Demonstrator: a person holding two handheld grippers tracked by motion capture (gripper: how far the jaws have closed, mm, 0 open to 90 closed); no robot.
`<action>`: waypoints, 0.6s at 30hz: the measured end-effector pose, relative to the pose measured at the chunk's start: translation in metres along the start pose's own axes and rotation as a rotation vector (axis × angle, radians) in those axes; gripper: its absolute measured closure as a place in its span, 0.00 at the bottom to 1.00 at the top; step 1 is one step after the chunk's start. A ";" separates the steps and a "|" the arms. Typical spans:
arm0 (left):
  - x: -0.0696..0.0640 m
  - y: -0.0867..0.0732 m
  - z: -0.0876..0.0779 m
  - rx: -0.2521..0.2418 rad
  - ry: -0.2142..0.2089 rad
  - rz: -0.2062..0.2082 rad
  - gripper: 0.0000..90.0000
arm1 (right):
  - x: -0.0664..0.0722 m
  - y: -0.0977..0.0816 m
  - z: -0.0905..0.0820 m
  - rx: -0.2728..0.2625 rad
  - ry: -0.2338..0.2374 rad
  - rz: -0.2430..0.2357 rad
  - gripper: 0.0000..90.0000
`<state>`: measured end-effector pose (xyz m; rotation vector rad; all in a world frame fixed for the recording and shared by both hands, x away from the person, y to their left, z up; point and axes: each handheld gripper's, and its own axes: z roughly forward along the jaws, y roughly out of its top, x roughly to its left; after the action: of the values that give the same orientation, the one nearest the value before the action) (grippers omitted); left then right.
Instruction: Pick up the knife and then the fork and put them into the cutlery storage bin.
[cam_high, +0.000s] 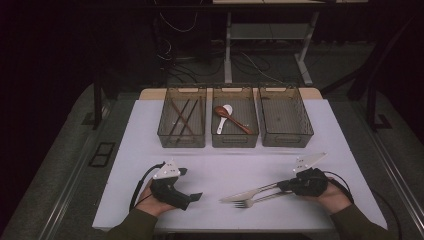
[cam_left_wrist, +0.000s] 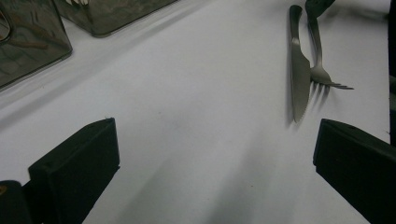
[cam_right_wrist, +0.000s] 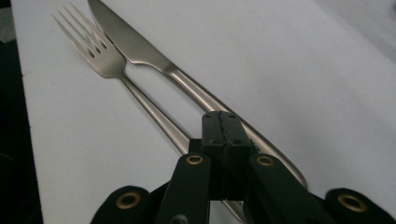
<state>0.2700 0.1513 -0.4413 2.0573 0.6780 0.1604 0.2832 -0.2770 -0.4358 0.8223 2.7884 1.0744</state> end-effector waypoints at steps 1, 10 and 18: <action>0.000 0.000 0.000 -0.001 0.000 0.002 0.00 | 0.000 0.000 0.001 0.005 0.002 -0.002 1.00; 0.000 0.000 -0.001 -0.002 -0.003 0.001 0.00 | 0.002 0.001 0.006 0.051 -0.019 -0.034 1.00; 0.000 0.000 0.000 -0.001 -0.004 0.001 0.00 | 0.002 0.002 0.006 0.073 -0.032 -0.053 1.00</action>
<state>0.2697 0.1513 -0.4413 2.0568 0.6749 0.1574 0.2837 -0.2710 -0.4393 0.7607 2.8211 0.9481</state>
